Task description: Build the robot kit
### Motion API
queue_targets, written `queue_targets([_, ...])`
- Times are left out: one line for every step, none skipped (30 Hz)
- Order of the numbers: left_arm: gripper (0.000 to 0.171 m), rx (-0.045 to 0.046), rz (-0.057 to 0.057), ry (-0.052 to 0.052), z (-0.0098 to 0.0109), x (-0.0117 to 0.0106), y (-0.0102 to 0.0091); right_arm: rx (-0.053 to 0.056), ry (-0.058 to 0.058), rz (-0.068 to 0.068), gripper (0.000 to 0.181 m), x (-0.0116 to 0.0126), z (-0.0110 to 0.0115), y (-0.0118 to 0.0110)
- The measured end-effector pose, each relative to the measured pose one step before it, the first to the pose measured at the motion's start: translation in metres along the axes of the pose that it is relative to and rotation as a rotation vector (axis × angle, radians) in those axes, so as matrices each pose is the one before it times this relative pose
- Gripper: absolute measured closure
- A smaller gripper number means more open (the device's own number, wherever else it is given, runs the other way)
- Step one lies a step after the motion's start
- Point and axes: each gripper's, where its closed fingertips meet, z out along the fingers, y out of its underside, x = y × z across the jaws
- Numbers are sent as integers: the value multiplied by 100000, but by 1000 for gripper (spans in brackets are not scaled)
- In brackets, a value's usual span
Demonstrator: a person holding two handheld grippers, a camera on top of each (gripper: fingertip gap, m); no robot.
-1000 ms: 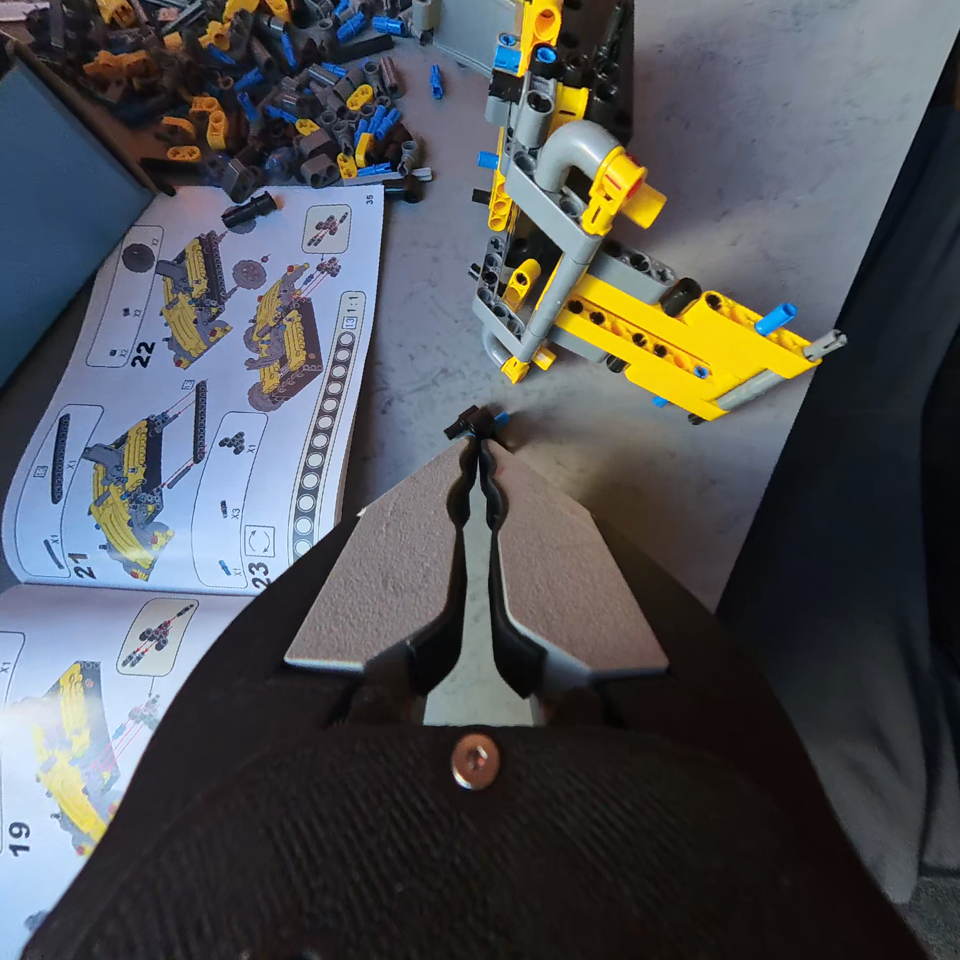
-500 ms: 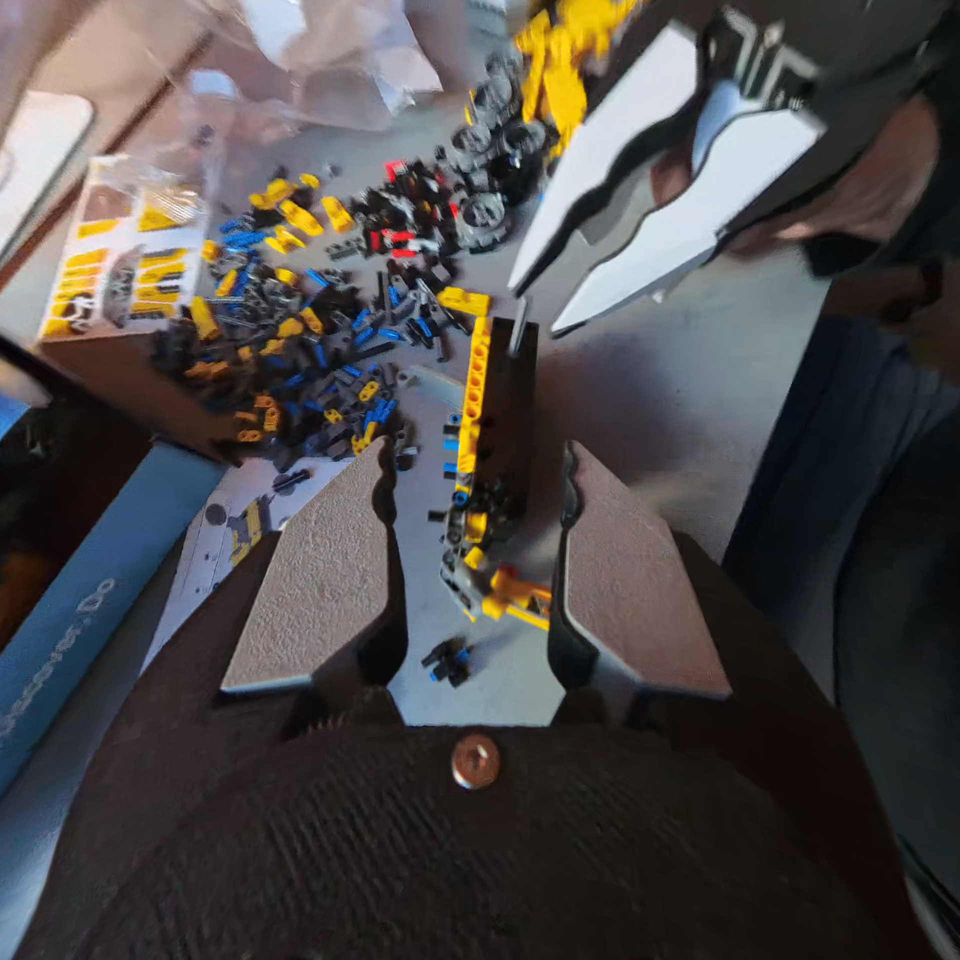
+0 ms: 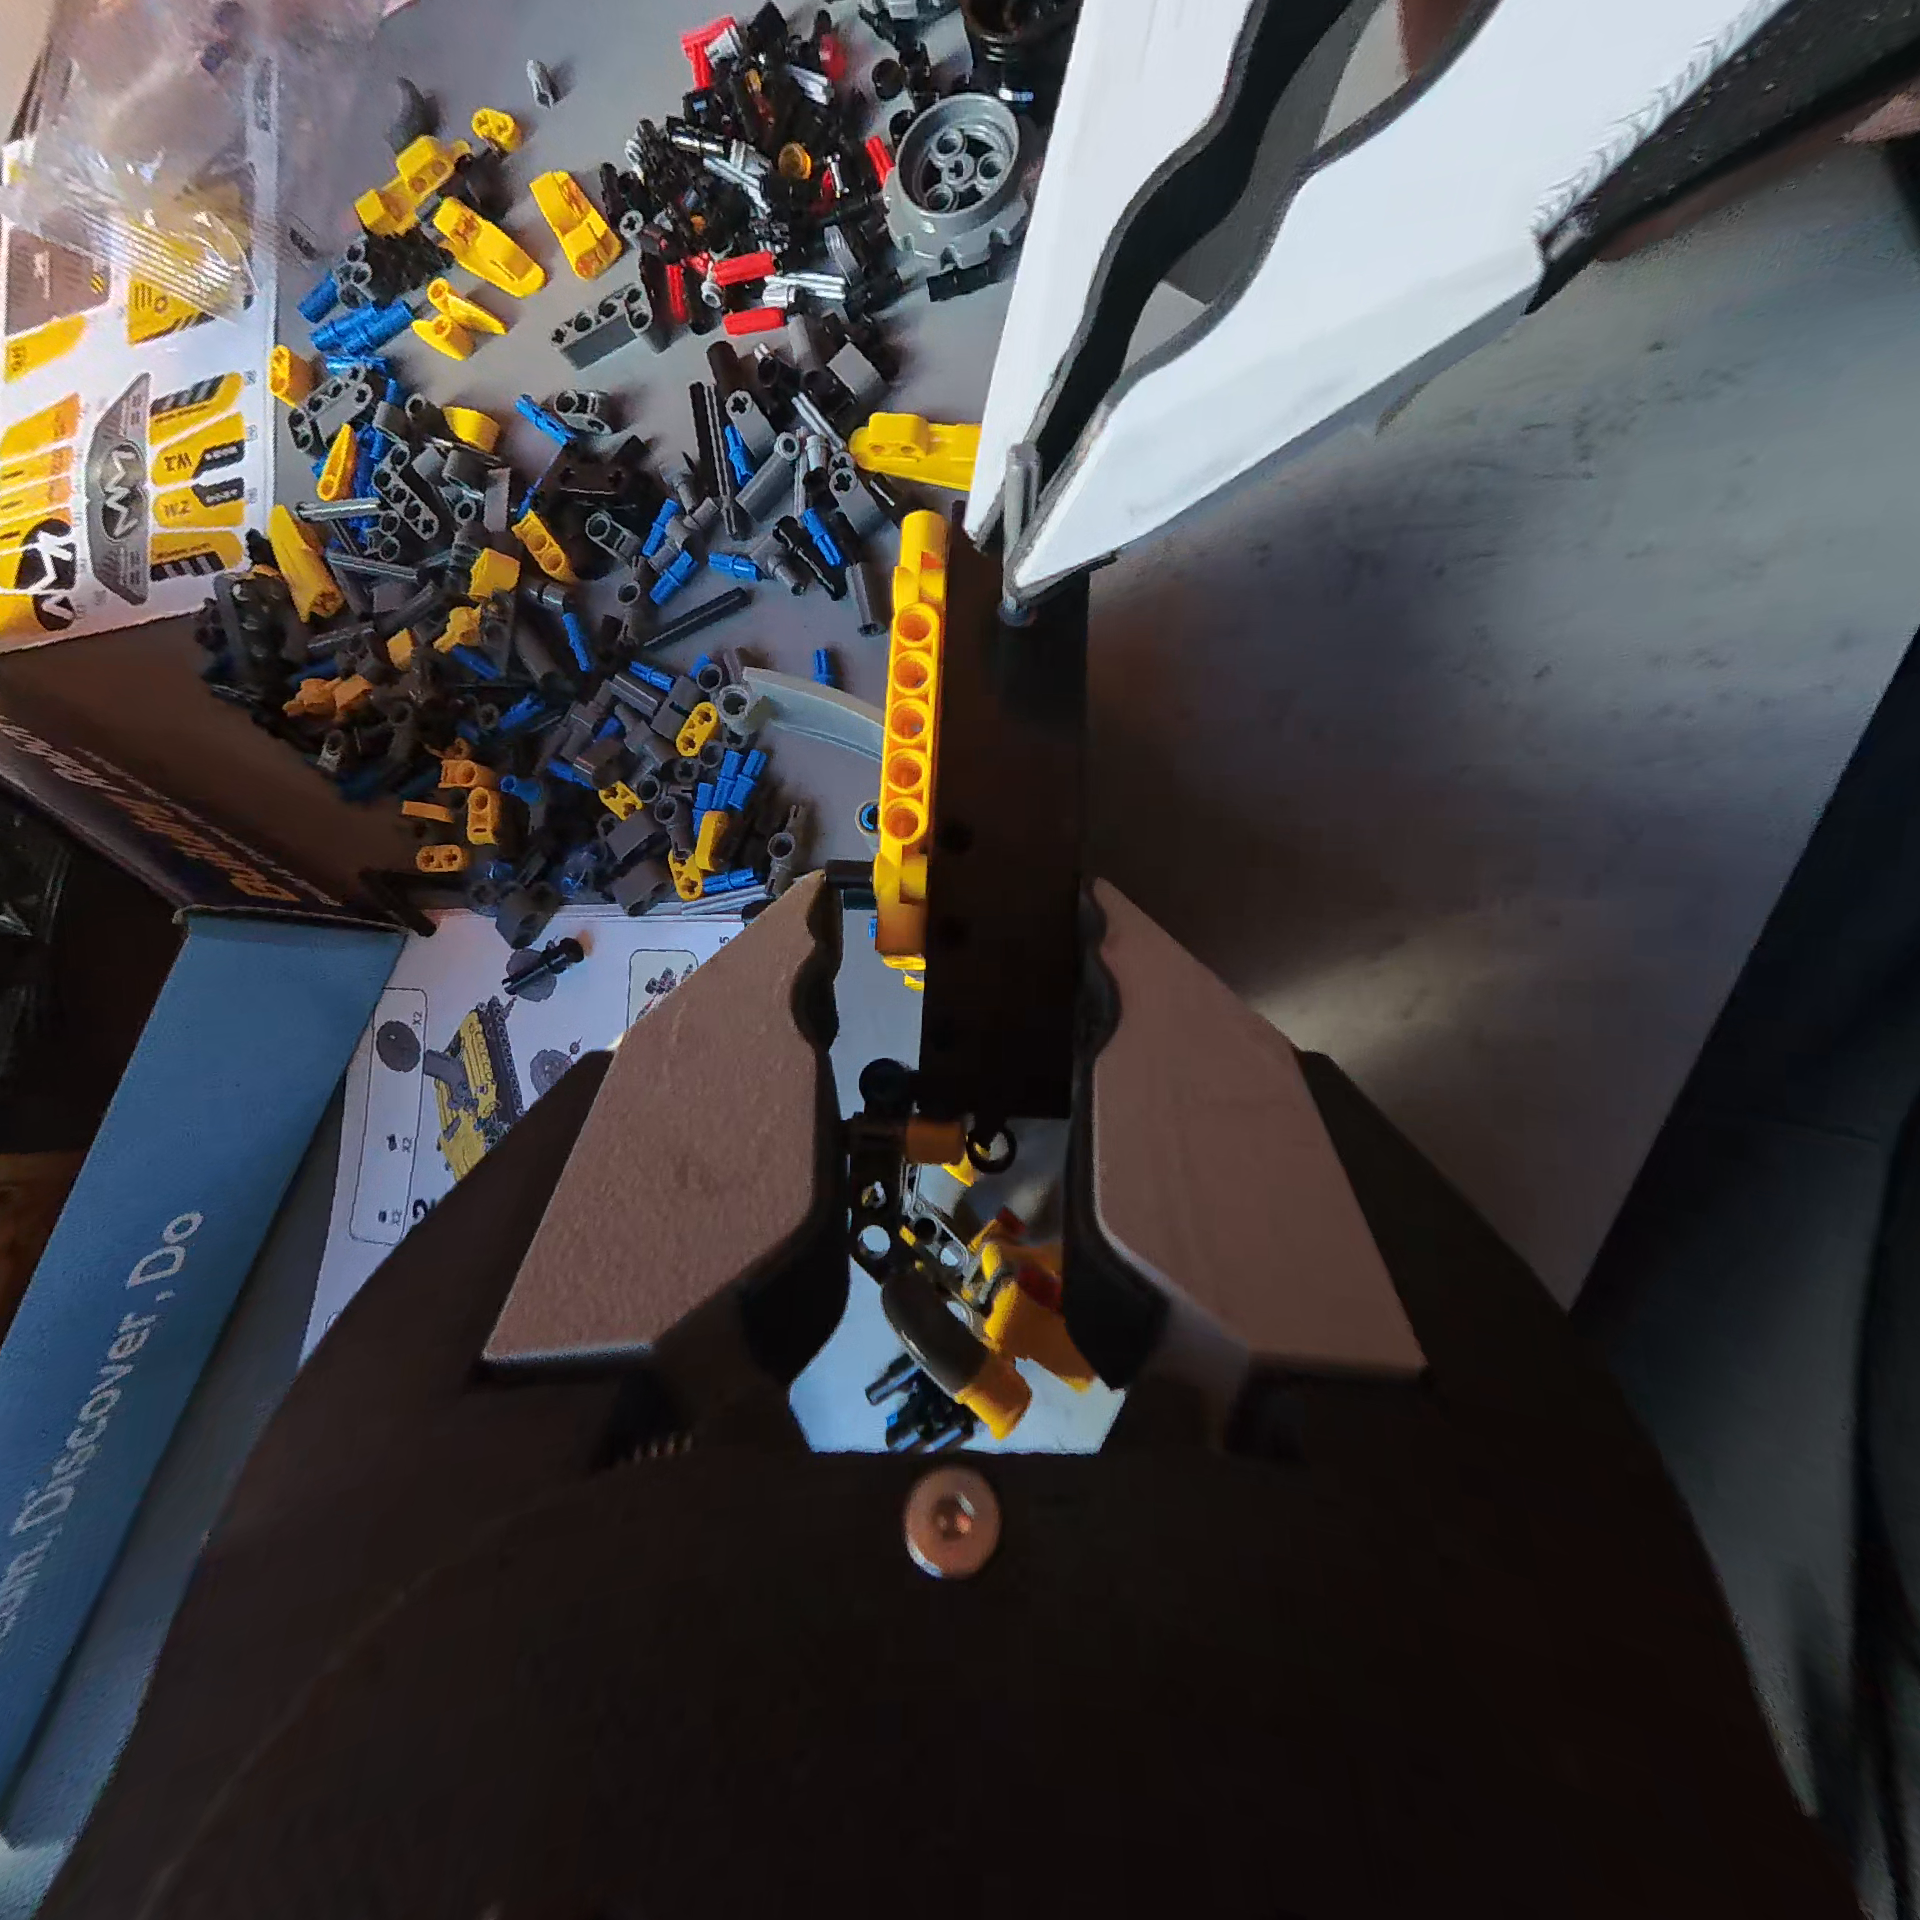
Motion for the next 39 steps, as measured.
queue_targets([130,365,606,698,0,18,-1,-368,-814,-2098,176,-85,11,4])
queue_targets([131,516,696,973,5,16,16,-253,-1794,-1389,177,-92,-2,6])
queue_targets([130,663,176,1264,0,20,8,-103,-2468,-712,177,-73,-13,4])
queue_targets([130,707,120,1485,-9,46,1,19,-3018,-1175,176,-117,-41,0])
queue_targets([131,680,421,1425,-11,63,2,37,-2843,-1869,176,-117,-59,17])
queue_targets([131,648,301,972,1,14,1,-3,-2532,-1723,176,-67,-38,28])
queue_targets([130,310,-13,743,2,-8,18,-19,-2557,-1372,176,-79,-15,4])
queue_targets([130,94,250,585,-4,24,-4,-52,-2302,-1283,176,-44,-16,-1])
queue_targets([130,-43,598,166,1,-3,13,-43,-2133,-1109,176,-53,12,-5])
queue_targets([130,-43,734,116,-11,-8,7,-21,-1982,-1125,176,-30,11,-6])
queue_targets([130,48,246,211,3,-18,3,-92,-1767,-769,176,-10,28,-2])
queue_targets([130,103,-14,344,14,-8,-5,-316,-1868,-1035,176,-39,6,-7])
queue_targets([130,251,591,252,-2,2,-12,-251,-1709,-2148,177,-63,4,-1])
queue_targets([130,331,841,213,4,8,1,-201,-1895,-2461,177,-88,7,-12])
queue_targets([130,275,499,578,-4,17,1,-222,-2573,-1829,177,-116,13,-22])
queue_targets([131,221,484,1210,-23,81,2,-40,-3149,-1362,177,-159,-1,-33])
queue_targets([130,85,742,1238,-29,83,27,49,-3070,-1477,177,-165,18,-45])
queue_targets([130,27,1173,948,-28,50,19,90,-2698,-2206,177,-159,25,-28])
queue_targets([130,143,1136,776,-21,29,37,-63,-2614,-2349,177,-132,18,-29])
queue_targets([130,241,1123,919,-22,28,23,-282,-2783,-1944,177,-121,7,-19])
queue_targets([130,237,1165,904,-25,16,30,-354,-2954,-2116,177,-177,34,-46])
queue_targets([130,315,1536,1348,-39,86,18,-309,-2968,-2560,177,-249,38,-69])
queue_targets([130,438,1506,1445,-31,126,11,-143,-2971,-2353,177,-268,60,-88])
queue_targets([130,668,1340,1779,-36,156,-3,90,-3275,-2114,177,-340,50,-113])
queue_targets([130,674,465,2465,-27,267,-6,273,-3570,-1897,177,-379,62,-135])
queue_targets([130,645,706,2357,12,299,-5,344,-3623,-1578,177,-363,63,-118])
queue_targets([130,807,218,1949,29,245,3,-6,-2857,-924,177,-180,44,-62])
queue_targets([129,701,-706,1363,36,107,6,-236,-2031,-91,177,-4,12,-2])
queue_targets([129,836,-1126,711,22,1,-12,71,-1346,1154,177,108,18,0])
queue_targets([129,677,-925,363,11,-37,-28,673,-1024,2198,177,42,13,-18])
queue_targets([129,565,-484,182,6,-23,-12,922,-185,1348,177,-28,1,-28])
queue_targets([129,500,-142,53,15,6,-13,597,1322,-719,177,-6,-4,18])
queue_targets([129,506,-99,-215,6,-7,-22,86,1676,-801,177,29,-39,33])
queue_targets([129,515,-290,-245,12,-19,-28,-514,1130,108,177,25,-48,37])
queue_targets([129,631,-181,-267,25,-28,-20,-515,1329,443,177,87,-75,-16])
queue_targets([129,451,-67,-186,31,-26,-16,440,1166,661,174,77,-112,-181])
queue_targets([129,5,-70,66,82,14,43,1272,285,955,172,-43,-125,-302])
queue_targets([129,-43,-168,236,84,42,-2,1075,954,1233,171,53,-133,-273])
queue_targets([128,-174,117,-563,81,-61,21,526,2585,1658,167,247,-148,-198])
